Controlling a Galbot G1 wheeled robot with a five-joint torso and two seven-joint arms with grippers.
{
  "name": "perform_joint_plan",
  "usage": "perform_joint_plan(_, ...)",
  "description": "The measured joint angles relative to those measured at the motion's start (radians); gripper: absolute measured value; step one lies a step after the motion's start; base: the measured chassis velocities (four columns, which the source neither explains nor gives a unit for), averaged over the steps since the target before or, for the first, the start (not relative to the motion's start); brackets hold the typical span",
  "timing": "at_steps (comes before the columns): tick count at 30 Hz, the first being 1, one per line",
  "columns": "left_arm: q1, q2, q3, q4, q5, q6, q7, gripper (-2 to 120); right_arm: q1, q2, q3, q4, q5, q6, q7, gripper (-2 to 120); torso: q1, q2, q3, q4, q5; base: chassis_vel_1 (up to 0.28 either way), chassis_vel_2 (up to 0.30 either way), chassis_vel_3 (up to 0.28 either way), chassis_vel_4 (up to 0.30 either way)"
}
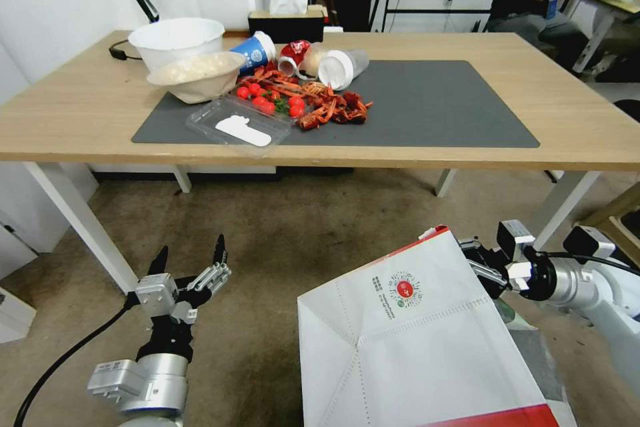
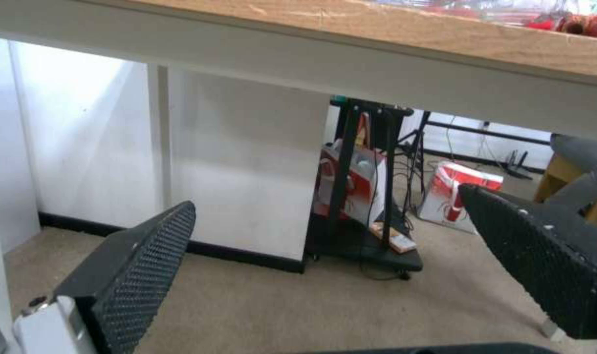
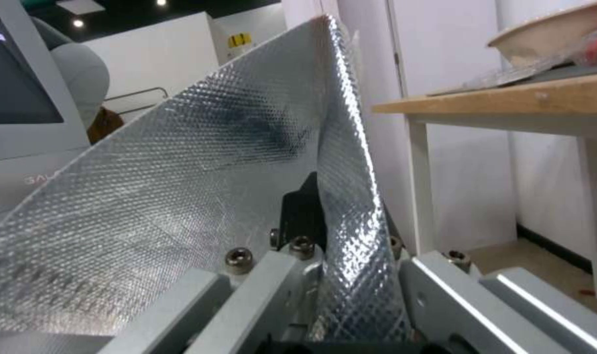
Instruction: Pick up the food delivery bag from the floor and place it on the table.
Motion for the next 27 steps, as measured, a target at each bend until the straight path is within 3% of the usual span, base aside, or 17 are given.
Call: perform_joint_plan(27,0.006,0.002,-0.004,-0.011,0.001,0.001,0.0,100,0.005,0.006,0.0,0.004,-0.005,0.0,0.002,0,0.042,0.112,0.07,0.0,0.0,0.0,0.0,0.0,0.0)
